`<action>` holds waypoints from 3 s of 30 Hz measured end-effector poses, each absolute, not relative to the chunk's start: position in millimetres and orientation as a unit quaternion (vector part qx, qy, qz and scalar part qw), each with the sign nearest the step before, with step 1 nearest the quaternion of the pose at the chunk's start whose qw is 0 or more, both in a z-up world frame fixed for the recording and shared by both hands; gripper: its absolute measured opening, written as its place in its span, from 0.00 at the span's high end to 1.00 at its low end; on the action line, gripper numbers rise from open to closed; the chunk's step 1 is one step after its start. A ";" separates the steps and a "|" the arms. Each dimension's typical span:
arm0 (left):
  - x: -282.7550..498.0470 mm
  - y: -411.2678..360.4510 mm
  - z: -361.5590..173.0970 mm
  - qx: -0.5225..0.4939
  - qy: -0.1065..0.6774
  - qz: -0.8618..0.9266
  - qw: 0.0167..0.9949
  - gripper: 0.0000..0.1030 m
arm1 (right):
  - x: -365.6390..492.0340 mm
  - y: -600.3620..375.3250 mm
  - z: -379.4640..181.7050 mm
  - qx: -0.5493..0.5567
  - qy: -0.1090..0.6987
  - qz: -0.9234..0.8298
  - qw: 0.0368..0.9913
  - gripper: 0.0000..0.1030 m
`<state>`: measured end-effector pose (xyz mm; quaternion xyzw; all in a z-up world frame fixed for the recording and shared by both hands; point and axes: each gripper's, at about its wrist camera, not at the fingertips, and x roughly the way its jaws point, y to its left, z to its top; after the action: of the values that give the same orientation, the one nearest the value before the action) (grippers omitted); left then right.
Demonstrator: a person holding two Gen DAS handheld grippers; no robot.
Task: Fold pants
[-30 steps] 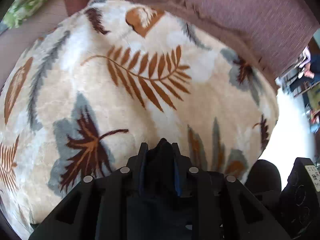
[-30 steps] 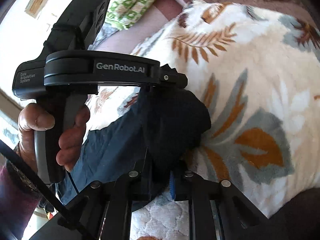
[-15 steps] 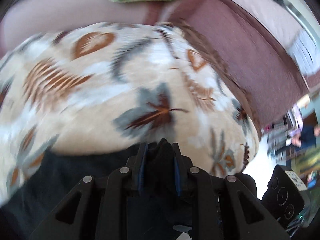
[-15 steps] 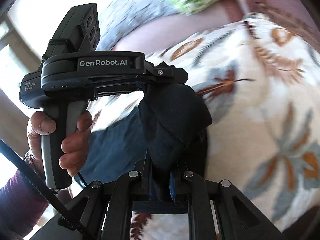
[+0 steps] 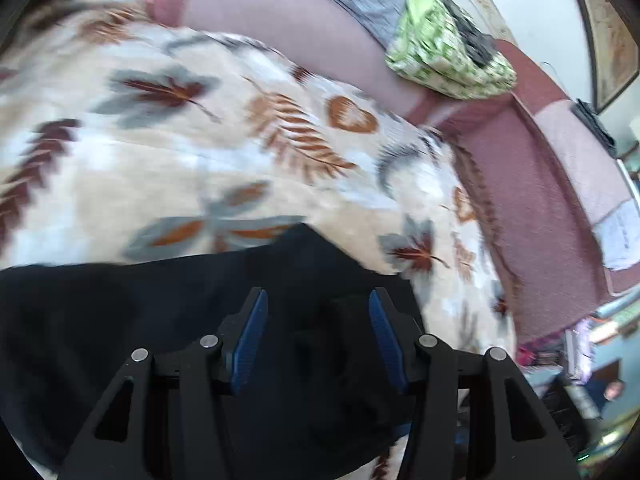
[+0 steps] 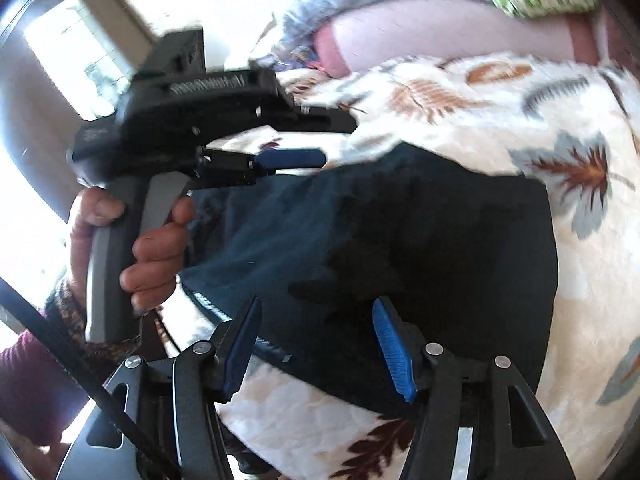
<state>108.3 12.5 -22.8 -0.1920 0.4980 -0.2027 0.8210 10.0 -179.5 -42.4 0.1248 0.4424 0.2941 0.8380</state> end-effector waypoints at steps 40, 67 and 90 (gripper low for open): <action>12.0 87.2 -38.9 -0.230 0.475 -0.092 0.844 0.49 | 17.6 -148.0 -35.0 0.087 0.495 0.302 0.810 0.46; -15.7 193.4 -71.5 -0.333 0.445 0.040 0.830 0.31 | 109.8 -46.3 -8.8 0.059 0.571 0.333 0.748 0.23; -25.2 166.6 -62.5 -0.332 0.383 -0.041 0.861 0.80 | 142.5 139.0 -67.5 -0.212 0.673 0.234 0.668 0.38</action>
<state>-25.2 166.6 -62.5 -0.3323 0.3830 -0.0412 0.8609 142.5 139.0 -67.5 -0.2120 0.6733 0.2342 0.6684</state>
